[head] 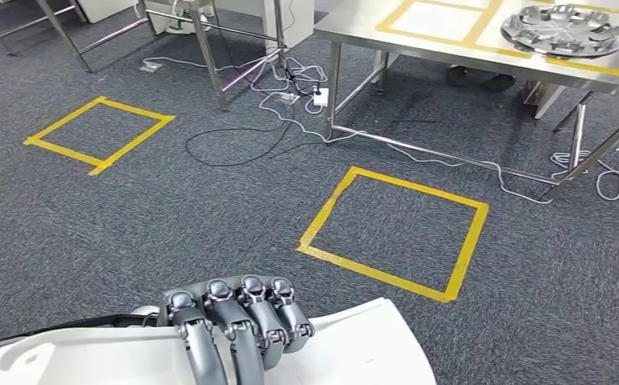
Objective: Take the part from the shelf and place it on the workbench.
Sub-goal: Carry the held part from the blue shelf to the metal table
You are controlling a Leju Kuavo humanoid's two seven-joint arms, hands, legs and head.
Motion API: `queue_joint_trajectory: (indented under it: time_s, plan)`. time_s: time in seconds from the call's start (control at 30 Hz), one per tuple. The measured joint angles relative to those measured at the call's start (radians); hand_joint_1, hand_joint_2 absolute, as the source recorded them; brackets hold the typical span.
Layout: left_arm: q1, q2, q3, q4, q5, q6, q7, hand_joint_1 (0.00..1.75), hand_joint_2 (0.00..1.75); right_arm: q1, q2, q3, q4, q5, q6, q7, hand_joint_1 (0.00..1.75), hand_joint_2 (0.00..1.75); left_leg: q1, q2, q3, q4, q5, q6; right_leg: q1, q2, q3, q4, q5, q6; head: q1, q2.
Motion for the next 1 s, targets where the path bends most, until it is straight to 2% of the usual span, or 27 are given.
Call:
queue_joint_trajectory:
  time_s: [0.03,0.1,0.13,0.17,0.2,0.27,0.3,0.33,0.37,0.4,0.43,0.47,0.5,0.57,0.6,0.63,0.67,0.7,0.77,0.8,0.83,0.87,0.9,0.93,1.0]
  plan:
    - [-0.001,0.000,0.000,0.000,0.000,0.000,0.001,1.75,1.75,-0.001,0.000,-0.001,0.000,0.000,0.000,0.000,0.00,0.00,-0.003,0.006,0.001,0.000,-0.001,-0.005,0.003,-0.004,0.007,-0.016,0.001,-0.006,-0.001,0.000]
    - [-0.003,-0.001,0.000,0.000,0.002,-0.001,0.002,1.75,1.75,-0.001,0.000,-0.004,0.000,0.000,-0.001,0.000,0.00,0.00,-0.003,0.019,0.003,-0.003,-0.002,-0.014,0.005,0.012,0.003,-0.016,0.002,-0.019,-0.002,0.000]
    - [-0.005,-0.001,-0.001,0.000,0.003,-0.002,0.003,1.75,1.75,0.000,0.000,-0.005,0.000,0.000,-0.001,0.000,0.00,0.00,-0.002,0.018,0.004,-0.002,-0.005,-0.020,0.004,0.020,0.002,-0.018,0.004,-0.024,-0.002,0.000]
    - [-0.006,-0.002,-0.001,0.000,0.004,-0.002,0.003,1.75,1.75,0.000,0.000,-0.006,0.000,-0.001,-0.001,0.000,0.00,0.00,-0.001,0.008,-0.002,0.012,-0.019,-0.025,0.002,0.028,0.002,-0.020,0.006,-0.030,-0.002,0.000]
    - [-0.007,-0.002,-0.001,0.000,0.004,-0.002,0.004,1.75,1.75,0.000,0.000,-0.007,0.000,-0.001,-0.001,-0.001,0.00,0.00,0.000,-0.007,-0.018,0.048,-0.044,-0.030,-0.001,0.036,0.002,-0.022,0.008,-0.035,-0.003,0.000]
    - [-0.008,-0.001,-0.001,0.000,0.005,-0.003,0.006,1.75,1.75,-0.002,0.000,-0.008,0.000,-0.003,-0.001,-0.001,0.00,0.00,0.002,-0.039,-0.080,0.177,-0.109,-0.035,-0.003,0.053,0.001,-0.023,0.009,-0.040,-0.004,0.000]
    - [-0.008,0.000,-0.001,0.001,0.005,-0.003,0.006,1.75,1.75,-0.003,0.000,-0.008,0.000,-0.004,0.000,-0.001,0.00,0.00,0.002,-0.045,-0.113,0.241,-0.131,-0.036,-0.003,0.063,0.000,-0.023,0.009,-0.041,-0.005,0.000]
    - [-0.008,0.001,-0.002,0.001,0.005,-0.003,0.006,1.75,1.75,-0.002,0.000,-0.008,0.000,-0.004,0.000,-0.001,0.00,0.00,0.002,-0.047,-0.134,0.277,-0.134,-0.037,-0.003,0.072,0.000,-0.023,0.009,-0.042,-0.005,0.000]
    - [-0.008,0.002,-0.002,0.001,0.005,-0.003,0.007,1.75,1.75,-0.002,0.000,-0.008,0.000,-0.004,0.001,-0.001,0.00,0.00,0.003,-0.048,-0.137,0.276,-0.117,-0.036,-0.004,0.083,0.000,-0.023,0.010,-0.041,-0.005,0.000]
    - [-0.008,0.002,-0.002,0.001,0.005,-0.003,0.008,1.75,1.75,-0.002,0.000,-0.008,0.000,-0.004,0.002,-0.002,0.00,0.00,0.004,-0.051,-0.121,0.238,-0.084,-0.036,-0.005,0.094,0.001,-0.023,0.011,-0.039,-0.005,0.000]
    - [-0.008,0.002,-0.003,0.001,0.005,-0.003,0.009,1.75,1.75,-0.002,0.000,-0.008,0.000,-0.004,0.003,-0.002,0.00,0.00,0.006,-0.061,-0.093,0.175,-0.045,-0.035,-0.007,0.105,0.001,-0.023,0.011,-0.037,-0.005,0.000]
    - [-0.009,0.002,-0.003,0.001,0.005,-0.003,0.010,1.75,1.75,-0.003,0.000,-0.008,0.000,-0.004,0.005,-0.003,0.00,0.00,0.009,-0.081,-0.062,0.107,-0.013,-0.034,-0.006,0.116,0.000,-0.021,0.012,-0.032,-0.005,0.000]
    - [-0.009,0.002,-0.004,0.001,0.005,-0.003,0.010,1.75,1.75,-0.004,0.000,-0.008,0.000,-0.004,0.006,-0.004,0.00,0.00,0.013,-0.100,-0.038,0.054,0.005,-0.032,-0.006,0.126,-0.003,-0.019,0.013,-0.026,-0.006,0.000]
    - [-0.010,0.002,-0.005,0.002,0.005,-0.002,0.013,1.75,1.75,-0.002,0.001,-0.008,0.000,-0.004,0.008,-0.005,0.00,0.00,0.014,-0.124,-0.021,0.011,0.010,-0.022,-0.008,0.141,-0.011,-0.021,0.018,-0.012,-0.007,0.000]
    - [-0.011,0.002,-0.006,0.002,0.005,-0.002,0.014,1.75,1.75,0.000,0.001,-0.008,0.000,-0.004,0.008,-0.006,0.00,0.00,0.013,-0.117,-0.021,0.008,0.011,-0.014,-0.010,0.148,-0.015,-0.025,0.022,-0.005,-0.007,0.000]
    - [-0.011,0.002,-0.007,0.002,0.005,-0.002,0.015,1.75,1.75,0.003,0.001,-0.008,0.000,-0.004,0.009,-0.007,0.00,0.00,0.013,-0.109,-0.021,0.006,0.013,-0.006,-0.012,0.146,-0.017,-0.026,0.023,0.001,-0.007,0.000]
    - [-0.012,0.001,-0.008,0.002,0.005,-0.001,0.016,1.75,1.75,0.005,0.002,-0.008,0.000,-0.003,0.009,-0.007,0.00,0.00,0.014,-0.100,-0.020,0.003,0.016,0.001,-0.011,0.133,-0.023,-0.017,0.016,0.005,-0.004,0.000]
    - [-0.012,0.000,-0.008,0.002,0.005,-0.001,0.017,1.75,1.75,0.004,0.002,-0.008,0.000,-0.003,0.009,-0.007,0.00,0.00,0.015,-0.090,-0.019,0.001,0.017,0.008,-0.009,0.112,-0.039,0.014,-0.004,0.008,-0.001,0.000]
    - [-0.011,0.000,-0.009,0.002,0.005,0.000,0.018,1.75,1.75,0.000,0.002,-0.008,0.000,-0.003,0.008,-0.008,0.00,0.00,0.012,-0.069,-0.019,0.001,0.017,0.015,-0.006,0.065,-0.095,0.137,-0.068,0.011,0.004,0.000]
    - [-0.011,0.000,-0.009,0.003,0.005,0.000,0.018,1.75,1.75,-0.002,0.003,-0.008,0.000,-0.003,0.008,-0.008,0.00,0.00,0.010,-0.058,-0.019,0.001,0.016,0.016,-0.006,0.054,-0.127,0.207,-0.097,0.012,0.004,0.000]
    - [-0.011,0.000,-0.009,0.003,0.005,0.001,0.018,1.75,1.75,-0.002,0.003,-0.008,0.000,-0.002,0.008,-0.008,0.00,0.00,0.008,-0.048,-0.019,0.001,0.016,0.017,-0.006,0.050,-0.146,0.251,-0.111,0.012,0.004,0.000]
    - [-0.011,0.001,-0.010,0.004,0.005,0.002,0.018,1.75,1.75,-0.001,0.003,-0.008,0.001,-0.002,0.007,-0.008,0.00,0.00,0.007,-0.038,-0.018,0.001,0.015,0.017,-0.006,0.048,-0.146,0.258,-0.106,0.011,0.004,0.000]
    - [-0.011,0.001,-0.010,0.005,0.005,0.002,0.018,1.75,1.75,0.001,0.003,-0.008,0.001,-0.002,0.007,-0.007,0.00,0.00,0.007,-0.030,-0.017,0.001,0.014,0.016,-0.005,0.046,-0.125,0.224,-0.084,0.010,0.004,0.000]
    - [-0.011,0.001,-0.010,0.005,0.005,0.003,0.018,1.75,1.75,0.001,0.003,-0.008,0.001,-0.001,0.007,-0.007,0.00,0.00,0.006,-0.022,-0.015,0.002,0.013,0.014,-0.005,0.038,-0.088,0.158,-0.053,0.008,0.005,0.000]
    - [-0.011,0.001,-0.010,0.005,0.004,0.004,0.018,1.75,1.75,-0.001,0.003,-0.008,0.001,-0.001,0.008,-0.007,0.00,0.00,0.002,-0.009,-0.012,0.003,0.009,0.007,0.000,0.009,-0.015,0.028,-0.011,0.001,0.004,0.000]
